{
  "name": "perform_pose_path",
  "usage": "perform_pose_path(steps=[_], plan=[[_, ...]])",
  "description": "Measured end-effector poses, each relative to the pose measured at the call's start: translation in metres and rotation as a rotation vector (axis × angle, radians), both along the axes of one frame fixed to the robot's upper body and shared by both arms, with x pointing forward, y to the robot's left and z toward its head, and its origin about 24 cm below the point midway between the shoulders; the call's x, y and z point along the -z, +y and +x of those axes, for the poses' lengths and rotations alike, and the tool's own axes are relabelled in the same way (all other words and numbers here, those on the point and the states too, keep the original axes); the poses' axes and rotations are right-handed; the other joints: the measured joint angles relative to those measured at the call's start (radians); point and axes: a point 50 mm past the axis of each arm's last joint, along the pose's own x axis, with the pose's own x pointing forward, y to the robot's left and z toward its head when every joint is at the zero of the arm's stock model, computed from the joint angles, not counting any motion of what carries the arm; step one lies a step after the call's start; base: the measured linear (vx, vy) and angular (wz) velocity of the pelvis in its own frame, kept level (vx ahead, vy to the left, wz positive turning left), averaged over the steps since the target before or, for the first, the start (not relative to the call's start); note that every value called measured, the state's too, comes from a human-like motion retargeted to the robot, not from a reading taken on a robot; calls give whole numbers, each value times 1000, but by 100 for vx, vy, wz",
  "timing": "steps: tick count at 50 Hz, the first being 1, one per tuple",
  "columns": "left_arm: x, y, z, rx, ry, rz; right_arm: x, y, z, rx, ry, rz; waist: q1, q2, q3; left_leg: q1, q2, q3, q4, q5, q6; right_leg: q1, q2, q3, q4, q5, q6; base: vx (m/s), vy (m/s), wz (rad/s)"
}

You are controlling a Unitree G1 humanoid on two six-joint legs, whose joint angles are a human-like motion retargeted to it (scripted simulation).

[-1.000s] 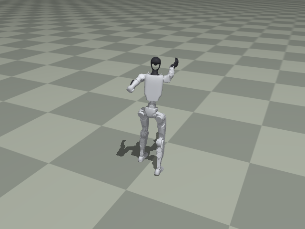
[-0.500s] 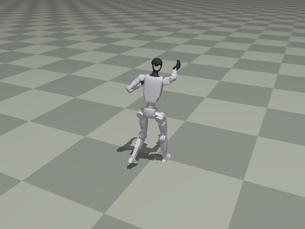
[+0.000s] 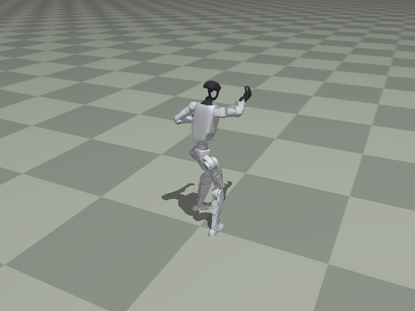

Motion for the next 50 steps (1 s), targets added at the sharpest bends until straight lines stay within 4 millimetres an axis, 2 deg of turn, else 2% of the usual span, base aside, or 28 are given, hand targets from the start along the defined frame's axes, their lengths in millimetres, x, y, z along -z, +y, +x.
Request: perform_pose_path(steps=[3, 5, 7, 10, 13, 16, 19, 22, 25, 28, 30, 33, 35, 38, 40, 44, 45, 47, 50], plan=[[-8, -16, 18, 39, -59, 4, 15, 16, -4, -44, 2, -50, -67, 2, 38, -31, 17, 80, 120, -72, 12, -36, 1, -19, 76, -25, -32, 7, 30, -115], [-14, -32, 27, 94, -105, -2, 41, 21, -4, -71, 40, -75, -104, 14, 49, -17, 44, 133, 122, -77, 15, -43, -3, -37, 61, 4, -38, 7, 28, -148], [-20, -49, 29, 169, -148, -5, 74, 14, -3, -96, 103, -77, -133, 28, 45, 14, 72, 194, 79, -59, 16, -35, -6, -45, 8, 39, -17, 7, 27, -166], [-27, -67, 27, 263, -199, -7, 122, -17, -9, -104, 198, -22, -161, 52, 35, 77, 110, 299, -11, -24, 11, -18, -30, -96, -71, 66, 30, 7, 24, -179], [-32, -73, 18, 286, -222, 4, 162, -61, -25, -72, 284, 68, -187, 68, 27, 148, 137, 419, -97, 1, -14, -16, -127, -288, -97, 67, 39, 7, 17, -195], [-35, -71, 11, 269, -235, 23, 188, -110, -48, 7, 339, 130, -207, 77, 14, 211, 151, 548, -178, 19, -44, -9, -243, -513, -117, 81, 31, 7, 10, -215], [-38, -65, 2, 232, -260, 40, 201, -152, -78, 90, 349, 140, -226, 78, -8, 266, 155, 686, -250, 36, -73, 2, -315, -692, -160, 157, 41, 6, 1, -239], [-41, -57, -7, 155, -294, 57, 203, -181, -107, 151, 323, 114, -260, 71, -24, 299, 172, 820, -252, 48, -87, 18, -332, -790, -236, 205, 47, 5, -11, -254], [-41, -50, -10, 31, -316, 64, 193, -195, -132, 210, 264, 68, -325, 49, -9, 302, 228, 934, -98, 52, -28, 39, -304, -718, -327, 194, 24, 4, -21, -245], [-40, -45, -3, -68, -329, 71, 168, -196, -155, 244, 142, 18, -385, 39, 58, 255, 345, 909, 215, 42, 76, 34, -242, -543, -292, 163, -19, 3, -22, -271], [-42, -44, 2, -90, -335, 96, 150, -187, -170, 216, 49, -8, -403, 39, 109, 191, 366, 763, 387, 24, 86, 17, -180, -435, -221, 128, -29, 7, -16, -325], [-45, -48, 7, -45, -346, 149, 132, -168, -196, 102, -44, -30, -407, 37, 145, 116, 260, 502, 459, -57, 1, 10, -80, -290, -179, 101, -12, 16, -11, -330], [-48, -53, 8, 8, -351, 177, 129, -157, -210, 19, -50, -35, -412, 30, 138, 109, 209, 411, 399, -108, -28, 30, -30, -196, -224, 129, 5, 24, -10, -289], [-50, -61, 16, 83, -360, 180, 141, -151, -220, -52, 22, -17, -417, 15, 93, 130, 162, 347, 181, -147, -13, 78, -1, -61, -360, 216, 38, 27, -8, -260], [-49, -67, 23, 117, -366, 162, 154, -151, -223, -63, 94, 3, -414, 5, 53, 154, 112, 267, 6, -145, -24, 105, 0, 9, -443, 252, 52, 28, -4, -262], [-60, -85, 47, 118, -436, 135, 186, -154, -219, -42, 231, 79, -417, 8, 2, 203, 55, 116, -199, -54, -63, 97, 31, 71, -432, 197, 39, 22, 4, -257], [-67, -90, 56, 110, -467, 139, 194, -154, -215, -36, 264, 110, -423, 9, -1, 211, 57, 117, -206, -37, -62, 76, 44, 59, -381, 163, 29, 16, 11, -228], [-93, -102, 78, 95, -535, 169, 212, -153, -207, -33, 339, 198, -437, -3, 16, 217, 71, 192, -141, -76, -41, -12, 21, -92, -196, 70, -12, 14, 13, -207], [-147, -125, 114, 90, -612, 207, 234, -147, -197, -60, 442, 321, -472, -28, 53, 221, 91, 303, -19, -183, -29, -134, -117, -385, 24, -27, -100, 18, 12, -156]])
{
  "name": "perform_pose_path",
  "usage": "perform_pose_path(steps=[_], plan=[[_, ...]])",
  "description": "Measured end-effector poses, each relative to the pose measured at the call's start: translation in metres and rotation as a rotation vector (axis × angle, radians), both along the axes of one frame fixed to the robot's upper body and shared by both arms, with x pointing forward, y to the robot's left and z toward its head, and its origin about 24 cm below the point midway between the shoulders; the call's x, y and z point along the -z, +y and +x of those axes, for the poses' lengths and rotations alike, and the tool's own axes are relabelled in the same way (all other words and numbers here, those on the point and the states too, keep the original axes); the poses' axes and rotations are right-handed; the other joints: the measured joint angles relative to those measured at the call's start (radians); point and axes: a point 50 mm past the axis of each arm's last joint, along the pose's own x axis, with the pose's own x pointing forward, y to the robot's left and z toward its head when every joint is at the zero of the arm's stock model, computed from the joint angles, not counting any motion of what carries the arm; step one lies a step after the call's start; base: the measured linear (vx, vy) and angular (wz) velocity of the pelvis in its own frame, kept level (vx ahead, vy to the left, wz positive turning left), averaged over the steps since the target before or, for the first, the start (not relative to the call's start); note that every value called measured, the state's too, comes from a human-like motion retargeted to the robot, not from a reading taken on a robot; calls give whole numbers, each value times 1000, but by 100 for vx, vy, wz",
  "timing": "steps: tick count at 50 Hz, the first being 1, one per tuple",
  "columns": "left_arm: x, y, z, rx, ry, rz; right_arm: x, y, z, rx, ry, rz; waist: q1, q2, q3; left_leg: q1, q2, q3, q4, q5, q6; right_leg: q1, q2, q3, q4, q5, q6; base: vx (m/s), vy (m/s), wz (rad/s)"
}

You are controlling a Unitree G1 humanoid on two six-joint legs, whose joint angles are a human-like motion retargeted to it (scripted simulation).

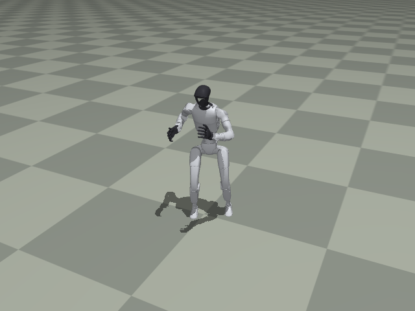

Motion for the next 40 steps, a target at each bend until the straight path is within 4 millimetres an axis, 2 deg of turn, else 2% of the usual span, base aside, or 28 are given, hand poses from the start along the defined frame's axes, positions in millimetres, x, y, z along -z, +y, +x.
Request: perform_pose_path(steps=[2, 3, 5, 8, 9, 11, 13, 15, 17, 20, 22, 25, 28, 30, 33, 35, 36, 38, 40], plan=[[-26, -11, 21, -2, 14, -23, 8, 4, -2, -41, 50, 37, -43, 5, -5, 18, 12, 42, 8, -23, -17, -14, -23, -60, 43, -19, 13, 31, 6, -104], [-38, -14, 34, -11, 38, -50, 9, 5, -3, -65, 66, 41, -68, 14, -14, 32, 18, 61, -8, -20, -28, -10, -15, -63, 56, -14, 46, 39, 1, -94], [-51, -7, 57, -69, 103, -119, 6, 6, -8, -110, 77, 7, -116, 49, -49, 68, 32, 107, -74, 10, -53, 0, -17, -96, 48, 47, 126, 44, -2, -110], [-59, 36, 85, -263, 206, -198, -11, 1, -12, -136, 34, -101, -161, 130, -101, 112, 53, 192, -168, 79, -71, 38, -127, -358, -56, 77, 188, 49, -7, -141], [-60, 53, 91, -334, 236, -206, -15, 0, -13, -133, 24, -128, -171, 147, -109, 116, 56, 211, -157, 94, -52, 56, -128, -366, -93, 101, 193, 49, -9, -124], [-66, 85, 95, -465, 282, -203, -18, -2, -13, -116, 11, -153, -177, 160, -108, 99, 65, 231, -44, 100, 13, 88, -105, -299, -140, 130, 185, 48, -11, -130], [-76, 112, 93, -564, 304, -189, -19, -2, -11, -96, -2, -138, -158, 157, -83, 38, 87, 222, 184, 71, 83, 109, -79, -223, -122, 78, 168, 45, -9, -162], [-93, 132, 84, -620, 288, -176, -21, 3, -5, -93, -33, -102, -119, 157, -42, -53, 120, 184, 450, 17, 113, 108, -37, -159, -46, -21, 159, 43, -3, -184], [-112, 142, 74, -630, 245, -168, -27, 14, 4, -118, -91, -68, -73, 158, -2, -141, 147, 151, 637, -38, 111, 104, 3, -108, 36, -98, 161, 47, 3, -172], [-131, 145, 64, -607, 191, -150, -46, 37, 16, -196, -205, -33, -13, 149, 36, -247, 175, 127, 729, -85, 111, 139, 29, -50, 75, -146, 184, 54, 8, -107], [-137, 136, 64, -573, 178, -130, -63, 50, 17, -265, -293, -21, 25, 138, 35, -302, 168, 114, 656, -72, 108, 193, 24, -25, 18, -135, 209, 61, 12, -34], [-142, 111, 70, -495, 171, -106, -89, 58, 11, -338, -418, -31, 85, 109, -6, -352, 106, 88, 418, -8, 81, 291, -13, -14, -139, -80, 249, 70, 17, 14], [-137, 85, 77, -404, 172, -91, -103, 53, 4, -349, -486, -69, 135, 84, -76, -328, 35, 51, 101, 58, 19, 378, -44, -14, -265, -55, 271, 81, 21, 22], [-133, 74, 80, -355, 168, -82, -103, 48, 3, -339, -488, -89, 158, 87, -106, -266, 12, 22, -87, 128, -12, 414, -47, -9, -260, -99, 251, 87, 27, -6], [-132, 60, 81, -297, 159, -84, -87, 40, 10, -318, -391, -68, 171, 113, -103, -155, 25, -26, -180, 224, -13, 379, 3, 21, -4, -300, 43, 85, 30, -22], [-140, 51, 77, -268, 141, -100, -70, 33, 16, -297, -292, -6, 174, 148, -86, -128, 77, -47, -127, 193, 14, 305, 80, 38, 173, -390, -101, 73, 30, -41], [-148, 47, 75, -260, 127, -110, -60, 30, 18, -285, -240, 36, 178, 181, -75, -136, 128, -55, -78, 149, 20, 251, 142, 36, 225, -390, -146, 64, 30, -60], [-161, 42, 70, -261, 106, -122, -39, 22, 20, -259, -135, 117, 174, 224, -50, -154, 199, -66, 27, 56, 22, 139, 231, 20, 326, -390, -196, 61, 26, -40], [-171, 40, 67, -299, 94, -115, -18, 12, 14, -232, -39, 177, 140, 217, -35, -163, 186, -68, 101, -13, 17, 30, 234, -8, 400, -390, -186, 68, 22, 49]])
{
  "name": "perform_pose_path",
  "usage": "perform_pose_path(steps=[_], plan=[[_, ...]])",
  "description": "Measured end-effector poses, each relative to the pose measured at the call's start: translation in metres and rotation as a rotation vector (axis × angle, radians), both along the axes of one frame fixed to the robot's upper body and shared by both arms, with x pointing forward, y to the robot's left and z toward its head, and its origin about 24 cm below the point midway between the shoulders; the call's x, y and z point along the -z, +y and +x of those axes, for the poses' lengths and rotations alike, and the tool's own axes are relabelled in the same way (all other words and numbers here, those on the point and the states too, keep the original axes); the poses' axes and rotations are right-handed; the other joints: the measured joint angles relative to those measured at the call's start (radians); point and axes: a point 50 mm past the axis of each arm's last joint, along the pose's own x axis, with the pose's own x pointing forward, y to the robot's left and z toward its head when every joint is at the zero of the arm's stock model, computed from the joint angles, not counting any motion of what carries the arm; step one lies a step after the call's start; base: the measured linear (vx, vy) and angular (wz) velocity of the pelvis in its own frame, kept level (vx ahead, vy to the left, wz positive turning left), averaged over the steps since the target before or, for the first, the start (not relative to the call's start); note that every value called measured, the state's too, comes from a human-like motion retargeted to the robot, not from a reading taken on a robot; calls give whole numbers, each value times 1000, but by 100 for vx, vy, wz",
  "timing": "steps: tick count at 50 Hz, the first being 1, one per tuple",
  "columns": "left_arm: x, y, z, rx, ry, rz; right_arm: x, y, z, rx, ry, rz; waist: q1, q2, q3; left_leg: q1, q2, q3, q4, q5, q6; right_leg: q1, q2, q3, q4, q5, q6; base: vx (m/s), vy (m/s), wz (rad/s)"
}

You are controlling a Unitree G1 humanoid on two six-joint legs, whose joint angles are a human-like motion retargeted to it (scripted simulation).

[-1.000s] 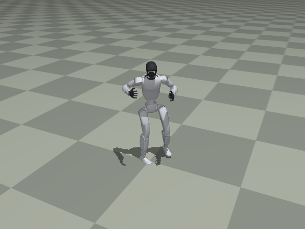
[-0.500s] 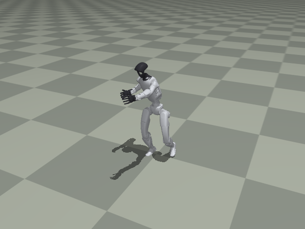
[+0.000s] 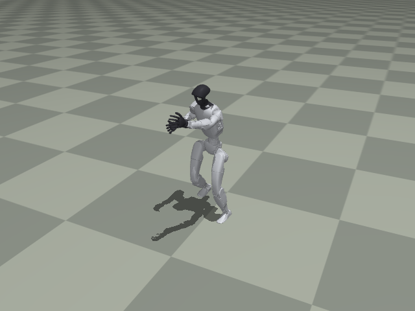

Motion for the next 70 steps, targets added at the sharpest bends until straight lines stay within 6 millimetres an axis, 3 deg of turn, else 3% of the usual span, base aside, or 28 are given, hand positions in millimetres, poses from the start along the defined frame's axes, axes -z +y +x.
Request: perform_pose_path(steps=[3, 5, 8, 10, 11, 13, 15, 18, 20, 23, 25, 28, 31, 35, 37, 40, 44, 48, 50, 52, 54, 57, 60, 65, 68, 70], plan=[[4, 15, 5, -129, 35, 28, 25, -13, -25, 40, 133, -13, -140, -91, 13, 109, -159, -6, -53, -11, -10, -52, -144, -25, -36, 49, 106, 81, 17, 150], [9, 34, 6, -223, 55, 18, 30, -21, -40, 66, 184, -68, -209, -86, 2, 172, -187, -8, -150, 33, -37, -67, -172, -38, -265, 244, 212, 80, 14, 76], [21, 64, 6, -301, 78, -58, 26, -36, -54, 117, 226, -189, -277, -78, -21, 267, -230, -13, -264, 123, -61, -9, -207, -29, -727, 634, 343, 84, 9, 23], [30, 77, 7, -326, 98, -94, 23, -43, -58, 147, 238, -256, -299, -103, -30, 313, -275, -27, -247, 175, -53, 39, -238, -8, -910, 793, 388, 87, 3, 8], [33, 81, 8, -331, 110, -97, 20, -45, -58, 157, 236, -279, -298, -114, -28, 310, -291, -31, -181, 199, -43, 64, -244, 5, -940, 809, 370, 85, 1, -2], [34, 83, 8, -337, 128, -85, 14, -47, -55, 168, 220, -306, -289, -123, -17, 259, -300, -32, 26, 230, -22, 98, -240, 28, -924, 774, 288, 80, 1, -5], [27, 80, 6, -341, 123, -53, 5, -44, -47, 159, 173, -312, -266, -116, 8, 159, -267, -11, 296, 210, -7, 93, -211, 32, -784, 644, 184, 76, 3, -7], [11, 69, 2, -333, 91, -19, -11, -28, -32, 93, 71, -316, -218, -116, 40, 24, -176, 64, 557, 96, 38, 76, -198, 19, -565, 429, 128, 77, 6, -7], [9, 59, 3, -308, 81, -11, -19, -12, -25, 22, 12, -317, -182, -128, 41, -44, -137, 97, 588, 40, 61, 104, -196, 39, -516, 371, 151, 81, 8, -3], [22, 43, 13, -245, 92, 5, -20, 14, -13, -97, -37, -304, -129, -174, 6, -88, -165, 90, 378, 67, 40, 226, -201, 121, -623, 470, 287, 86, 10, -2], [38, 30, 21, -194, 117, 32, -18, 25, -12, -158, -54, -297, -88, -203, -29, -77, -181, 77, 146, 116, 20, 294, -222, 146, -697, 544, 321, 89, 12, -9], [56, 18, 28, -143, 131, 87, -14, 32, -14, -202, -70, -295, -36, -228, -60, 1, -178, 58, -214, 202, -13, 345, -229, 174, -687, 640, 337, 90, 19, -28], [63, 15, 28, -127, 136, 129, -4, 29, -17, -199, -25, -292, -2, -234, -62, 56, -171, 15, -302, 252, -16, 293, -176, 210, -433, 656, 333, 86, 26, -42], [53, 10, 25, -125, 122, 103, 17, 12, -21, -110, 120, -233, -16, -262, -8, 63, -195, 12, -56, 86, 45, 140, -150, 189, -42, 529, 314, 80, 25, 5], [51, 8, 25, -120, 131, 70, 31, 4, -27, -57, 198, -179, -48, -255, 19, 81, -192, 10, 26, 4, 43, 73, -159, 144, -1, 486, 288, 78, 22, 43], [61, 10, 31, -121, 165, 20, 51, -6, -35, 4, 281, -122, -125, -219, 19, 128, -184, -9, 2, -14, 3, -7, -170, 78, -154, 485, 263, 78, 16, 61], [83, 30, 37, -159, 215, -41, 62, -10, -40, 26, 320, -111, -255, -168, -17, 232, -192, -33, -143, 84, -48, 4, -197, 33, -662, 617, 297, 84, 7, 60], [86, 38, 38, -182, 228, -66, 59, -14, -44, 27, 323, -139, -316, -168, -20, 298, -241, -67, -67, 163, -30, 88, -217, 79, -995, 759, 355, 91, -2, 33], [81, 38, 37, -184, 225, -49, 55, -17, -45, 28, 330, -155, -314, -170, -12, 260, -263, -75, 118, 214, -3, 129, -209, 124, -1011, 814, 337, 89, -4, 3], [71, 36, 34, -186, 215, -11, 49, -19, -41, 24, 326, -176, -289, -150, 3, 176, -251, -63, 349, 259, 15, 133, -173, 145, -902, 773, 280, 85, -1, -28], [62, 34, 31, -187, 203, 35, 41, -18, -35, 5, 298, -208, -253, -127, 18, 92, -210, -30, 536, 249, 30, 114, -133, 148, -736, 650, 242, 83, 2, -48], [55, 25, 29, -162, 184, 88, 26, -11, -23, -47, 226, -265, -196, -123, 18, -6, -136, 46, 640, 168, 66, 126, -121, 152, -588, 520, 252, 83, 6, -39], [55, 10, 30, -107, 169, 110, 13, 2, -12, -116, 146, -293, -131, -149, -10, -55, -114, 100, 479, 134, 60, 205, -157, 162, -639, 524, 294, 84, 9, -28], [73, -24, 37, 28, 202, 168, 0, 15, -10, -212, 65, -288, -36, -211, -77, 14, -207, 15, -182, 209, -28, 333, -231, 197, -755, 644, 354, 84, 16, -19], [85, -41, 41, 56, 234, 250, 2, 11, -14, -219, 77, -298, -12, -201, -88, 75, -209, -69, -374, 270, -43, 313, -181, 239, -562, 663, 345, 82, 25, -15], [83, -49, 42, 26, 234, 300, 9, 3, -15, -179, 124, -312, -13, -210, -76, 80, -224, -83, -322, 266, -5, 240, -137, 259, -321, 632, 342, 78, 23, -3]])
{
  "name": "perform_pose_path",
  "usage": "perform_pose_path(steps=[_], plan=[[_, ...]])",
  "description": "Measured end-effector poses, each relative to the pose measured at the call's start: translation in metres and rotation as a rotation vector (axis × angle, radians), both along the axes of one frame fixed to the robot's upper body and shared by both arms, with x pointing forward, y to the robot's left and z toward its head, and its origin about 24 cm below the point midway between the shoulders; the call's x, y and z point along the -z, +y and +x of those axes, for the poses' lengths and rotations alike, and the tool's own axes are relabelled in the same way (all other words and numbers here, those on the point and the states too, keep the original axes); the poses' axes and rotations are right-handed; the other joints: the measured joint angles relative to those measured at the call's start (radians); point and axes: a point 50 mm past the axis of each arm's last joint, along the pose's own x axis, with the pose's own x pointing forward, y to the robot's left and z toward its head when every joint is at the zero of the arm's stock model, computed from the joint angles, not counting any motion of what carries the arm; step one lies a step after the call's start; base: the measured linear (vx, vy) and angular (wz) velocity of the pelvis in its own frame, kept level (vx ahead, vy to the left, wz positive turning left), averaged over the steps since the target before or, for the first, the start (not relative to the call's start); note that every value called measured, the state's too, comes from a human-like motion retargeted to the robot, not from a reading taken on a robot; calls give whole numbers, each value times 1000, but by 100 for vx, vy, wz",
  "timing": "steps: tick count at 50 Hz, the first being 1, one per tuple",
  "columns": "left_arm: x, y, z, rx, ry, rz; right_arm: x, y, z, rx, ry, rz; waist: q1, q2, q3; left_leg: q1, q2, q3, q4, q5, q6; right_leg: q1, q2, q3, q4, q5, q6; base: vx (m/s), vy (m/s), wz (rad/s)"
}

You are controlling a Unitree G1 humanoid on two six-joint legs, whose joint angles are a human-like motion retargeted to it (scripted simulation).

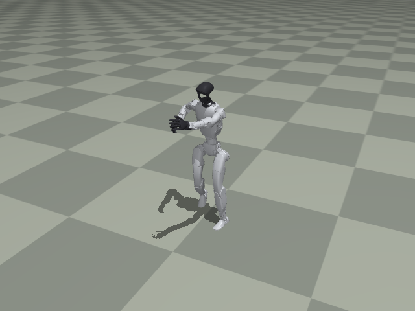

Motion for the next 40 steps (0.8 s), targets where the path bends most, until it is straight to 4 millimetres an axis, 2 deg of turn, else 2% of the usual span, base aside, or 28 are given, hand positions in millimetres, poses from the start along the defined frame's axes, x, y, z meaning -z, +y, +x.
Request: perform_pose_path(steps=[3, 5, 7, 10, 12, 15, 17, 20, 23, 25, 26, 30, 32, 35, 37, 40], plan=[[-14, 3, -3, -83, -36, 34, 17, -14, -4, 101, 89, -23, -37, -29, 48, -2, -23, 23, 215, -150, 58, -117, 19, -33, 267, -95, -6, 77, 20, 2], [-19, 15, -3, -141, -39, 27, 28, -21, -11, 142, 139, -39, -73, -32, 73, 21, -19, 38, 299, -241, 59, -184, 7, -80, 306, -139, -30, 78, 19, -11], [-17, 38, -2, -187, -16, -9, 33, -25, -17, 154, 142, -66, -128, -4, 72, 57, -5, 43, 287, -259, 25, -229, -7, -129, 179, -133, -50, 78, 18, -4], [10, 86, 1, -253, 56, -92, 31, -27, -27, 162, 114, -85, -232, 49, 33, 141, 3, 52, 163, -191, -38, -220, -41, -194, -220, -59, -46, 83, 13, 17], [27, 112, 0, -304, 87, -148, 26, -29, -32, 185, 88, -83, -296, 64, 16, 202, -16, 44, 100, -127, -61, -165, -66, -208, -505, 35, -5, 87, 6, 38], [40, 132, -3, -366, 104, -196, 23, -32, -39, 233, 81, -78, -339, 53, 5, 243, -66, 14, 155, -50, -52, -85, -74, -124, -721, 175, 41, 86, 0, 23], [37, 134, -4, -380, 94, -209, 23, -34, -42, 267, 91, -51, -328, 49, 15, 191, -84, 5, 349, -17, -37, -44, -64, -70, -704, 182, 9, 80, -1, -5], [17, 129, -7, -368, 56, -192, 19, -29, -37, 274, 77, 17, -283, 72, 59, 59, -47, 37, 698, -35, -24, -45, -14, -71, -499, 24, -73, 77, 3, -25], [0, 115, -8, -301, 38, -129, 13, -14, -29, 206, 41, 82, -232, 77, 85, -43, 43, 133, 849, -145, 34, -42, 3, -83, -317, -117, -76, 78, 7, -9], [-5, 98, -6, -232, 35, -85, 10, -3, -22, 148, 15, 119, -191, 74, 78, -93, 89, 193, 810, -197, 66, -11, -10, -92, -291, -154, -55, 81, 8, 13], [-6, 87, -5, -195, 35, -66, 8, 1, -19, 121, 1, 134, -166, 68, 67, -105, 87, 211, 728, -193, 61, 16, -26, -97, -317, -147, -38, 83, 8, 16], [1, 52, 1, -90, 43, -11, -2, 13, -14, 28, -54, 152, -75, 37, 8, -86, 25, 209, 262, -113, -9, 132, -87, -110, -449, -60, 25, 85, 10, 10], [3, 44, 2, -81, 41, 5, -5, 13, -14, 7, -73, 130, -44, 37, -4, -32, 13, 185, 49, -58, -43, 170, -80, -96, -443, -13, 35, 87, 16, -10], [-4, 45, 1, -125, 22, 27, 0, 6, -14, 24, -50, 83, -24, 47, 6, 35, 28, 164, -53, 11, -37, 146, -20, -60, -231, 25, 16, 83, 18, -20], [-23, 50, -4, -190, -21, 28, 10, -4, -13, 80, 2, 69, -35, 30, 31, 36, 27, 164, 46, -38, 7, 49, 13, -61, 31, 3, 13, 76, 16, -6], [-55, 63, -17, -298, -94, -3, 25, -18, -17, 176, 88, 97, -84, 5, 72, 15, 36, 163, 253, -203, 39, -112, 8, -137, 314, -82, -3, 74, 12, 13]])
